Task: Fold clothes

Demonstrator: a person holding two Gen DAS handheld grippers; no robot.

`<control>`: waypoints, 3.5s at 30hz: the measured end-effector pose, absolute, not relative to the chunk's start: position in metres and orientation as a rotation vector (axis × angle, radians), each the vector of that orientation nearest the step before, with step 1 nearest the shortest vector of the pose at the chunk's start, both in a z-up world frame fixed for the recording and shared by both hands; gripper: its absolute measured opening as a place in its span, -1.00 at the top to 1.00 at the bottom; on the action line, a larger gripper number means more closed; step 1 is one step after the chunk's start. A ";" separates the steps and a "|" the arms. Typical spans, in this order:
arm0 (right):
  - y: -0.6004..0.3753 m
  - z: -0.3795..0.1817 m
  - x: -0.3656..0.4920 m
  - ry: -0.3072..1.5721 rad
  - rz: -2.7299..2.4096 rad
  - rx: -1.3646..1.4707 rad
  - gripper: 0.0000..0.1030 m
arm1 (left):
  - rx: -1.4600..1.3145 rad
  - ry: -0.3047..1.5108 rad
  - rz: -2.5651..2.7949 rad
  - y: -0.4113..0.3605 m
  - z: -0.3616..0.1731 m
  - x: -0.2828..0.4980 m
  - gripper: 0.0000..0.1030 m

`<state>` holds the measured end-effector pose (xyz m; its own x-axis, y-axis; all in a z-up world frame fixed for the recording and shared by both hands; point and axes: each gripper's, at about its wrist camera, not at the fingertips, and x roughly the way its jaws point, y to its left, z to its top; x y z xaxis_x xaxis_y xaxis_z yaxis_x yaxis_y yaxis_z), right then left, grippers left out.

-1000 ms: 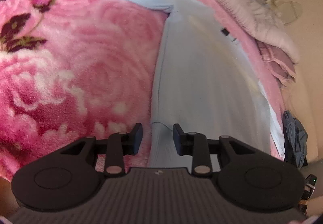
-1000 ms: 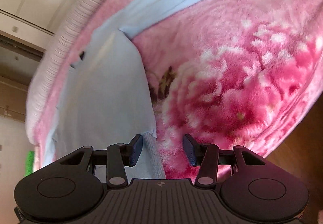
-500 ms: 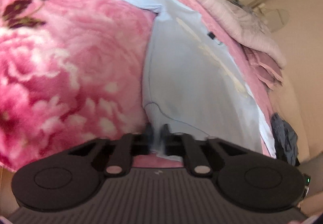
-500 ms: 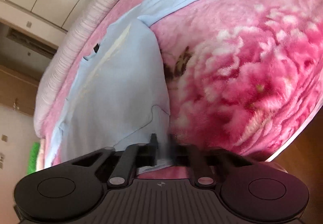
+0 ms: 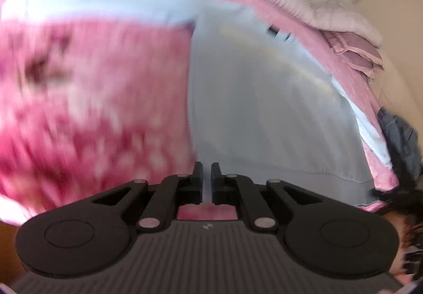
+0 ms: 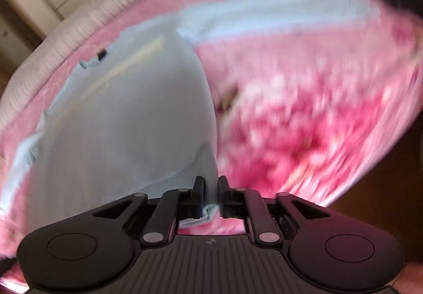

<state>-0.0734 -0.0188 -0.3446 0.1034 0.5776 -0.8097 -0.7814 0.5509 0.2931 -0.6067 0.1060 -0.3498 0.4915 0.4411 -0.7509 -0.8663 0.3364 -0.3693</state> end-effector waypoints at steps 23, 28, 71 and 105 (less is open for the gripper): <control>-0.100 -0.283 -0.172 0.857 1.120 -0.338 -0.05 | -0.465 0.672 1.054 -0.028 -0.277 -0.523 0.41; -0.113 -0.259 -0.197 0.802 1.172 -0.407 -0.16 | -0.369 0.651 1.073 -0.055 -0.250 -0.520 0.30; -0.110 -0.257 -0.255 0.705 1.278 -0.497 -0.16 | -0.384 0.709 1.176 -0.074 -0.263 -0.553 0.27; -0.049 -0.278 -0.128 0.823 1.246 -0.207 -0.16 | -0.617 0.632 1.215 0.021 -0.273 -0.542 0.19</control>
<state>-0.1284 -0.0492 -0.2781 0.0806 0.7547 -0.6512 -0.8952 0.3420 0.2856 -0.5423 0.0206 -0.2732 0.2258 0.6463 -0.7289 -0.9679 0.2334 -0.0929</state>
